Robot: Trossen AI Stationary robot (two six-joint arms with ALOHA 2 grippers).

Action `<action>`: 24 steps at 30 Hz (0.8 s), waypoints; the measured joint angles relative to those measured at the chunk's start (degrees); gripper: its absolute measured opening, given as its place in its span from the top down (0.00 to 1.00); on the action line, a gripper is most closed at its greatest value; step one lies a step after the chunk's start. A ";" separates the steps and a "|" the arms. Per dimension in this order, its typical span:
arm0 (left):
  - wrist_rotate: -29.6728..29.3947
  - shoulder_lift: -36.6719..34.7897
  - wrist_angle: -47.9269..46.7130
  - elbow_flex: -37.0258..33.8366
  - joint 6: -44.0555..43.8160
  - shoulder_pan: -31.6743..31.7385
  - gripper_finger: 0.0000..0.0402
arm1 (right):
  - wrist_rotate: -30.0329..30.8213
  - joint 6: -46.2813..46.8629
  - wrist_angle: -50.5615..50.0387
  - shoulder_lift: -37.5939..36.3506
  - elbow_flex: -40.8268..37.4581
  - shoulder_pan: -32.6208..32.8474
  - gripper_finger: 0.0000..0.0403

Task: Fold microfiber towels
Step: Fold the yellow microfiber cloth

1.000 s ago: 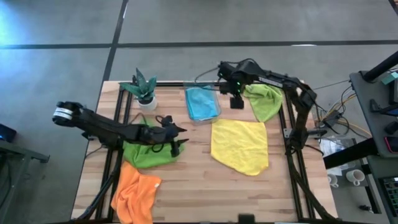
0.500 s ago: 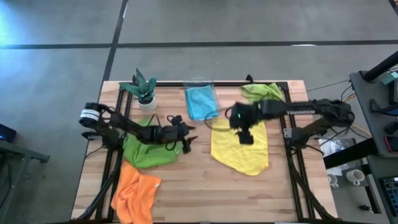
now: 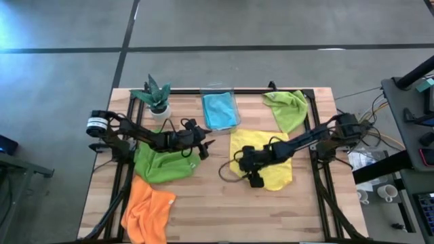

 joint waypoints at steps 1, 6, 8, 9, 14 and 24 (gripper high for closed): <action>0.00 -0.04 -0.33 0.00 0.14 0.00 0.51 | 0.07 0.58 0.11 1.45 0.65 0.95 0.46; -0.15 -0.09 -0.65 -0.02 1.40 0.00 0.51 | 1.44 4.43 1.16 5.14 2.33 5.74 0.46; -0.18 -0.09 -0.61 -0.02 1.43 0.00 0.51 | 1.21 6.88 0.27 4.53 2.73 7.91 0.46; -0.15 -0.09 -0.59 -0.02 1.44 0.00 0.51 | 0.50 8.29 -0.63 3.83 2.88 9.00 0.46; -0.31 -0.11 -0.70 0.00 1.94 0.04 0.51 | -0.55 14.84 -3.52 -0.34 3.18 14.25 0.46; 1.67 -8.70 -1.09 0.00 4.08 -4.83 0.51 | 13.19 14.20 -6.83 -2.94 9.92 16.71 0.46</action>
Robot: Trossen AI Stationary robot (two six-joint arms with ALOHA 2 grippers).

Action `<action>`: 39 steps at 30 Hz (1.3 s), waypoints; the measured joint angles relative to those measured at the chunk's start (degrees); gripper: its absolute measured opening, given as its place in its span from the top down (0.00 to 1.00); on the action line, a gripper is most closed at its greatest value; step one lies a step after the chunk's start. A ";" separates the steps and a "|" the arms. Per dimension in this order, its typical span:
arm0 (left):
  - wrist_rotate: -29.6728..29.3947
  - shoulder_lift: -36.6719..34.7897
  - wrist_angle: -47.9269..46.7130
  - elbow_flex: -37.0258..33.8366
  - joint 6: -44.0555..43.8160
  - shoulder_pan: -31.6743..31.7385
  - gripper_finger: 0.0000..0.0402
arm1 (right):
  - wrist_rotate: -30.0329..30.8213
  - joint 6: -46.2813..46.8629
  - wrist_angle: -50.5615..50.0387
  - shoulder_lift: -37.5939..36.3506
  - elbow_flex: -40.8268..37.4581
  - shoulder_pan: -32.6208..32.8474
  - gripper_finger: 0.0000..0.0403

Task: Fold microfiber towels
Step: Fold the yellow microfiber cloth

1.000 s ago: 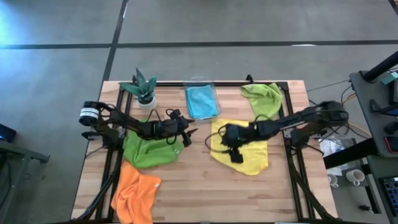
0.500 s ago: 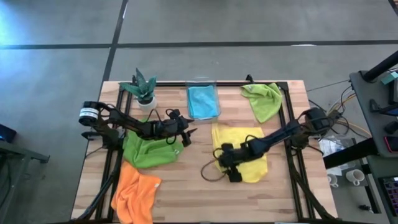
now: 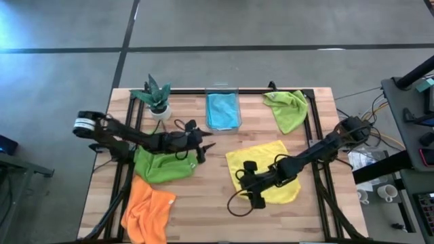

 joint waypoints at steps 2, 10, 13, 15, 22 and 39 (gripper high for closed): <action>0.10 -3.22 0.46 0.00 0.01 -3.63 0.51 | 2.94 -1.80 -1.60 0.07 2.46 -0.39 0.46; -1.94 -8.54 0.48 0.09 -4.07 -22.11 0.51 | 4.14 -8.30 -3.09 0.17 10.99 -2.91 0.46; -1.92 -8.61 0.54 0.26 -6.55 -27.88 0.51 | 4.26 -11.48 -2.96 0.41 14.45 -3.38 0.46; -1.94 -8.61 0.52 0.26 -7.47 -30.53 0.51 | 4.31 -12.44 -3.06 0.58 16.17 -3.72 0.46; -1.75 -8.66 0.47 0.26 -14.40 -33.56 0.51 | 4.69 -12.50 -2.27 0.76 18.48 -7.47 0.46; -1.11 -8.48 0.50 0.11 -19.47 -33.52 0.51 | 10.81 -14.89 -11.90 0.80 22.54 -13.43 0.28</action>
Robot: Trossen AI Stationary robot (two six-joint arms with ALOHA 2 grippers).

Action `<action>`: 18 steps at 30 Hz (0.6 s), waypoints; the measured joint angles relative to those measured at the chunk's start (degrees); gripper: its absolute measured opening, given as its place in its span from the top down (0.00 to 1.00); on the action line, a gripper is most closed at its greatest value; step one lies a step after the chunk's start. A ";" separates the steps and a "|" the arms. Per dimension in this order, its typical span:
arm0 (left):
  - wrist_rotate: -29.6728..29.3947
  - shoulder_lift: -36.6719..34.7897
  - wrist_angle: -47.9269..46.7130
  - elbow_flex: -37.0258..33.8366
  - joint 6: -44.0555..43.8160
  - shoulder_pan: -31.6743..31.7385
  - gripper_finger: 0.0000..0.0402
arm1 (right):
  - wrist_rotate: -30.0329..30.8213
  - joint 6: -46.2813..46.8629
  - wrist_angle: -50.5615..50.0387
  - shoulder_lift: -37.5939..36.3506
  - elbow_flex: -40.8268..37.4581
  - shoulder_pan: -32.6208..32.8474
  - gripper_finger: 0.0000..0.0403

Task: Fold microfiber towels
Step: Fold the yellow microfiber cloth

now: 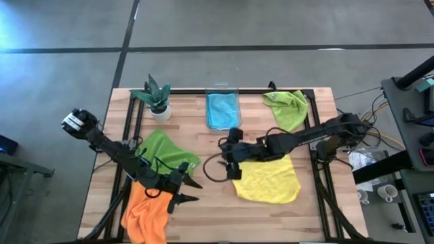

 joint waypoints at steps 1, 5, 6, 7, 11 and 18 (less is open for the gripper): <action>-0.03 0.00 0.00 0.00 0.13 0.00 0.51 | 0.92 -0.62 -1.64 0.00 0.73 -0.40 0.28; -0.22 0.00 -0.43 0.00 0.22 0.07 0.51 | 0.51 -3.35 -3.12 0.00 2.04 -3.72 0.28; -0.24 0.00 -0.54 -0.02 0.22 0.07 0.51 | 0.08 -3.74 -3.11 0.00 2.07 -4.85 0.28; -0.22 0.00 -0.57 -0.02 0.22 0.07 0.51 | -0.17 -4.12 -2.77 0.20 2.03 -5.99 0.29; -0.21 0.04 -0.73 -0.05 0.08 0.07 0.51 | -0.15 -4.67 -0.60 1.80 1.77 -10.27 0.31; -0.35 0.15 -2.10 -0.16 0.06 0.79 0.51 | -0.61 -6.68 3.52 9.34 2.43 -13.61 0.50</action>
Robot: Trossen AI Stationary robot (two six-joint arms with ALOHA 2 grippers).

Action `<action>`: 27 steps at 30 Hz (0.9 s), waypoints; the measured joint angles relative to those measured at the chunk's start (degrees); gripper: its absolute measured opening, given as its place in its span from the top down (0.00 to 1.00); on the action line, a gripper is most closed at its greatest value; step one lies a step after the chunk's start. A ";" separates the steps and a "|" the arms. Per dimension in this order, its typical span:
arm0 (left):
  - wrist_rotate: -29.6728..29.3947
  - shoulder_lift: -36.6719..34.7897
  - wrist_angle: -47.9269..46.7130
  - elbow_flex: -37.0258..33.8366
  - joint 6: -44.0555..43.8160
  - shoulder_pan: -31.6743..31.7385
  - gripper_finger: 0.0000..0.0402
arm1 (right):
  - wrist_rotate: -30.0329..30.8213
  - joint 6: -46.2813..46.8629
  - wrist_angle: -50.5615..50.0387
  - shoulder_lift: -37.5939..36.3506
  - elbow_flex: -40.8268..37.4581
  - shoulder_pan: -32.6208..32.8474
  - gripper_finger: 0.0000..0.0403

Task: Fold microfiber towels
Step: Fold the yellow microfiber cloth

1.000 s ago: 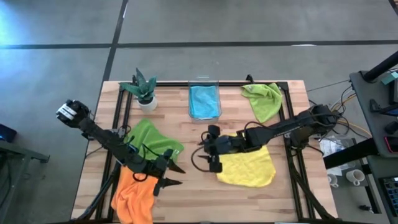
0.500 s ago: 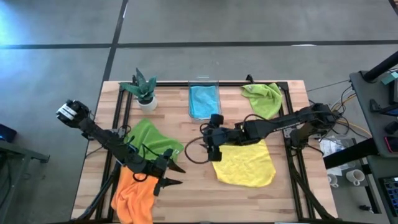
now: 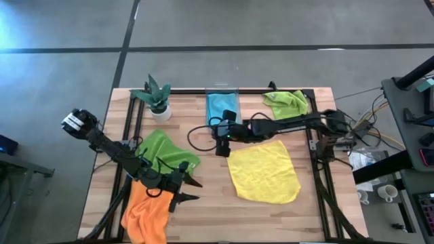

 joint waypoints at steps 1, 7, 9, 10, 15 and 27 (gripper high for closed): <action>-0.08 0.00 -0.07 0.01 -0.01 0.11 0.51 | 0.05 0.48 0.73 0.99 0.41 -0.13 0.55; -0.26 0.00 0.02 0.01 0.20 0.60 0.51 | 0.21 4.22 0.88 4.72 1.81 -1.45 0.93; -0.28 0.00 0.03 0.01 0.25 0.74 0.51 | 0.26 4.95 0.95 5.04 1.81 -1.90 0.95; -0.28 0.00 -0.02 0.01 0.11 0.74 0.51 | 0.30 5.02 0.94 5.23 1.81 -2.01 0.96; -0.24 0.00 0.68 0.18 0.38 0.71 0.51 | 1.61 3.52 0.95 4.14 1.81 -1.58 0.98; -0.48 14.28 0.50 4.70 4.57 5.77 0.51 | 1.88 0.24 -1.08 -7.00 -2.60 6.97 0.98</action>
